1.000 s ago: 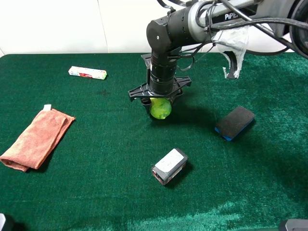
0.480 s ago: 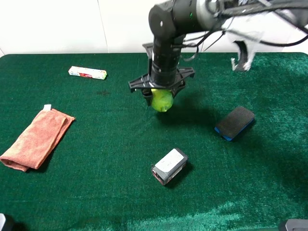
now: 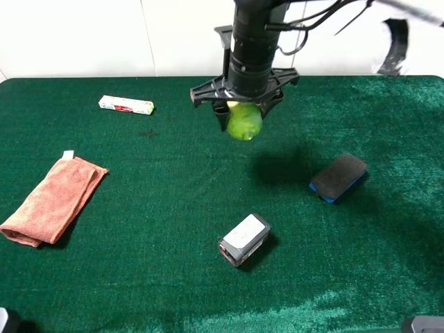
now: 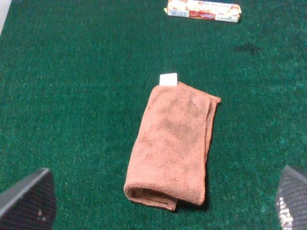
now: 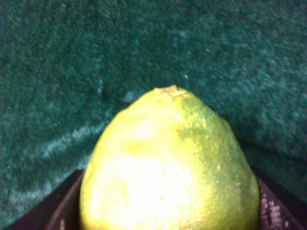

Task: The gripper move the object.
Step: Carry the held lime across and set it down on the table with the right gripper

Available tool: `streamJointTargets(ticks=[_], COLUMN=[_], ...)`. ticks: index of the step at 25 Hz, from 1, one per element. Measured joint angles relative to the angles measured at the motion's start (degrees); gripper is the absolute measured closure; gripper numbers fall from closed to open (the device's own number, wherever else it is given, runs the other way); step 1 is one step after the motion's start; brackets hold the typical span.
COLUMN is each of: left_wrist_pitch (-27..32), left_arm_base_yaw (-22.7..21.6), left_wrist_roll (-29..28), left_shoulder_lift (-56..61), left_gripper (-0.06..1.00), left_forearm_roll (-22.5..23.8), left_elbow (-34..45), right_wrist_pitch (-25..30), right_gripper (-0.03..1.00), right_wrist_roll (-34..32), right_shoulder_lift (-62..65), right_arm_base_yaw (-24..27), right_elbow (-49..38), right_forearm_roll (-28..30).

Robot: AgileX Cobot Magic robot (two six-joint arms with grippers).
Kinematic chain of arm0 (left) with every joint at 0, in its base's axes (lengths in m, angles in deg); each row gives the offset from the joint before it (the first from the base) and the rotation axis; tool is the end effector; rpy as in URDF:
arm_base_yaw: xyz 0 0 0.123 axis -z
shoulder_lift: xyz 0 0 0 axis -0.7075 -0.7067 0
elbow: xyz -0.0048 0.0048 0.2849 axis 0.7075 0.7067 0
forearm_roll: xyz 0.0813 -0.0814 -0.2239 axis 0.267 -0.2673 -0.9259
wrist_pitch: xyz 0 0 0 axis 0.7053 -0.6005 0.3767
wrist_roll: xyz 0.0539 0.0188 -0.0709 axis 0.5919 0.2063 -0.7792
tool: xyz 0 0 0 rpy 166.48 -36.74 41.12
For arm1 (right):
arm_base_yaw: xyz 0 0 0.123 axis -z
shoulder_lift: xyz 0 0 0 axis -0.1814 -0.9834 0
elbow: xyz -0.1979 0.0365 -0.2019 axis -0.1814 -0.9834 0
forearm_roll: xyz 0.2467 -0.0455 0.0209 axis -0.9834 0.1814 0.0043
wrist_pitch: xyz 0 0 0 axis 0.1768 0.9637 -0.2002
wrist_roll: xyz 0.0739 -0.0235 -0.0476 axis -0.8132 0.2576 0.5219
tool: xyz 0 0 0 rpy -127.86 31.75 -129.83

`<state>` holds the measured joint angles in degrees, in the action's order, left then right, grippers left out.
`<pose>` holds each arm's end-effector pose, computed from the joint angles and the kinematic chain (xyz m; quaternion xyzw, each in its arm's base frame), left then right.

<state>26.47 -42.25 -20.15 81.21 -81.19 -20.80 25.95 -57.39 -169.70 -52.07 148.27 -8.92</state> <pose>-0.0061 0.0066 0.2782 0.0145 0.8507 0.0240 0.5249 0.3159 0.2759 0.1960 -0.2050 0.9743 0.0283 0.0888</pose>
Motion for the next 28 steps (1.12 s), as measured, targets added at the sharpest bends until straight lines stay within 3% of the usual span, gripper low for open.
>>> streamJointTargets(ticks=[15, 28], left_wrist_pitch=[0.0, 0.0], left_arm_base_yaw=[0.0, 0.0], left_wrist_roll=[0.0, 0.0], left_shoulder_lift=[0.0, 0.0], left_gripper=[0.02, 0.02], left_forearm_roll=[0.0, 0.0], left_elbow=[0.0, 0.0], right_wrist_pitch=[11.4, 11.6], right_gripper=[0.49, 0.49], right_wrist_roll=[-1.4, -1.4], right_shoulder_lift=[7.5, 13.4], right_arm_base_yaw=[5.8, 10.6], right_elbow=[0.0, -2.3], right_forearm_roll=[0.7, 3.7])
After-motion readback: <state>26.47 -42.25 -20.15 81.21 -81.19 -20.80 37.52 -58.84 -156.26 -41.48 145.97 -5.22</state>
